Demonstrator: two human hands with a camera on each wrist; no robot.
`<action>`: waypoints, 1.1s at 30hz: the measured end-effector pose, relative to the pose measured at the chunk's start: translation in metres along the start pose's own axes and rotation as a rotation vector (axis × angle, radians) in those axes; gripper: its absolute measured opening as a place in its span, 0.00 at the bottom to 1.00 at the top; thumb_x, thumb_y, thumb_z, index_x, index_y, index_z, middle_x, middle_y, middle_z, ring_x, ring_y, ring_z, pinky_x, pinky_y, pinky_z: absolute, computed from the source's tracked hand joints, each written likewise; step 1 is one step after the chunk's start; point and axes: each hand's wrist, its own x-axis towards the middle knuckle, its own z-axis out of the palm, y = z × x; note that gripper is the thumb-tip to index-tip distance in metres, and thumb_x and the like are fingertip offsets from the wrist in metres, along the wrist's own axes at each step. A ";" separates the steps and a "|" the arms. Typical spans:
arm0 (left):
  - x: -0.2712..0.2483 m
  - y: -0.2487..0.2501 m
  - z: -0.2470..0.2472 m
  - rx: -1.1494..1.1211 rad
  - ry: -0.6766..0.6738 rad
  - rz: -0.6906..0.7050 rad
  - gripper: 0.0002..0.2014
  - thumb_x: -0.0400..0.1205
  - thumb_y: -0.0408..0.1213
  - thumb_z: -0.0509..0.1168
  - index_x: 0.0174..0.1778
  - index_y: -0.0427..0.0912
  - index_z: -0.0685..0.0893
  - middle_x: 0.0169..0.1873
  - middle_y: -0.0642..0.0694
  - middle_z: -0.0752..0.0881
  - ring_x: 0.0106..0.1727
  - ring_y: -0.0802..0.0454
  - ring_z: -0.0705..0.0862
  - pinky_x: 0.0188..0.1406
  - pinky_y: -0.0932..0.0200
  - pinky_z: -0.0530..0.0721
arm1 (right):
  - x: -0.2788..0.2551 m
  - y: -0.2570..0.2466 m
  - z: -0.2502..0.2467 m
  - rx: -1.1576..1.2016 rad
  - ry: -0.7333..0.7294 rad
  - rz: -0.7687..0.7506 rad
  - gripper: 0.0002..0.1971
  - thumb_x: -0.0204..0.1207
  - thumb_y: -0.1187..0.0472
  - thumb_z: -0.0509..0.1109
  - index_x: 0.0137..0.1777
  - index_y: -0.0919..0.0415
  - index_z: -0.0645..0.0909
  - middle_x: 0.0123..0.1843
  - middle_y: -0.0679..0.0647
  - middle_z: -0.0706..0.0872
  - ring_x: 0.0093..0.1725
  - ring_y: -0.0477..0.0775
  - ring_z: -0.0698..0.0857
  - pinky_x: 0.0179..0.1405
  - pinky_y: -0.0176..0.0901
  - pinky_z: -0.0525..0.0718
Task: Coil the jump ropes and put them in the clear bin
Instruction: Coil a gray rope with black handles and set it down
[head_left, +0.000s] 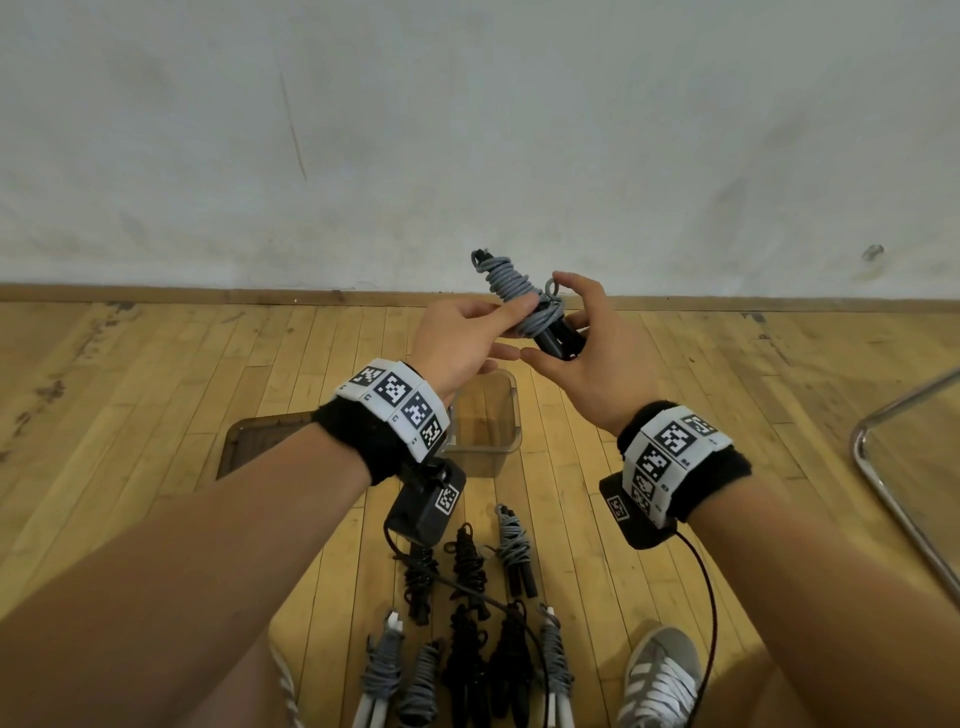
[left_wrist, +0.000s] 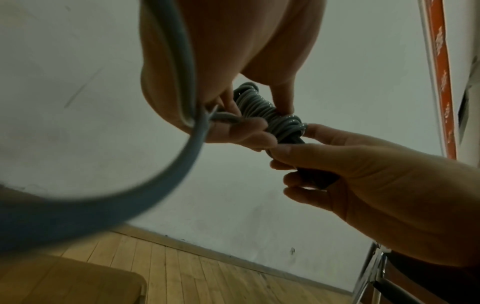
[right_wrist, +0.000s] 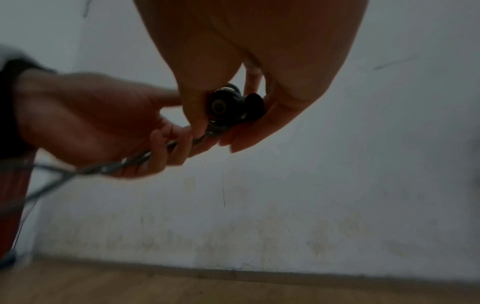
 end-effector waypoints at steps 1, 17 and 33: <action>0.000 -0.001 -0.001 0.008 0.009 -0.001 0.17 0.81 0.55 0.74 0.55 0.46 0.92 0.46 0.52 0.95 0.42 0.55 0.93 0.38 0.60 0.82 | 0.000 0.000 0.001 0.072 -0.021 0.017 0.42 0.72 0.51 0.83 0.82 0.43 0.63 0.52 0.37 0.82 0.49 0.38 0.85 0.43 0.28 0.81; 0.002 -0.006 -0.002 -0.001 0.027 -0.058 0.14 0.81 0.46 0.77 0.55 0.39 0.91 0.44 0.43 0.94 0.33 0.56 0.91 0.32 0.65 0.87 | 0.000 0.004 -0.007 0.189 -0.102 0.017 0.29 0.83 0.65 0.73 0.81 0.53 0.67 0.57 0.53 0.90 0.40 0.44 0.93 0.43 0.40 0.92; 0.002 -0.008 0.000 -0.040 -0.016 -0.055 0.18 0.82 0.48 0.74 0.52 0.34 0.92 0.42 0.40 0.94 0.40 0.50 0.91 0.48 0.51 0.92 | 0.000 0.004 0.000 0.365 -0.208 0.081 0.29 0.83 0.63 0.68 0.78 0.46 0.60 0.51 0.58 0.90 0.39 0.61 0.93 0.43 0.62 0.93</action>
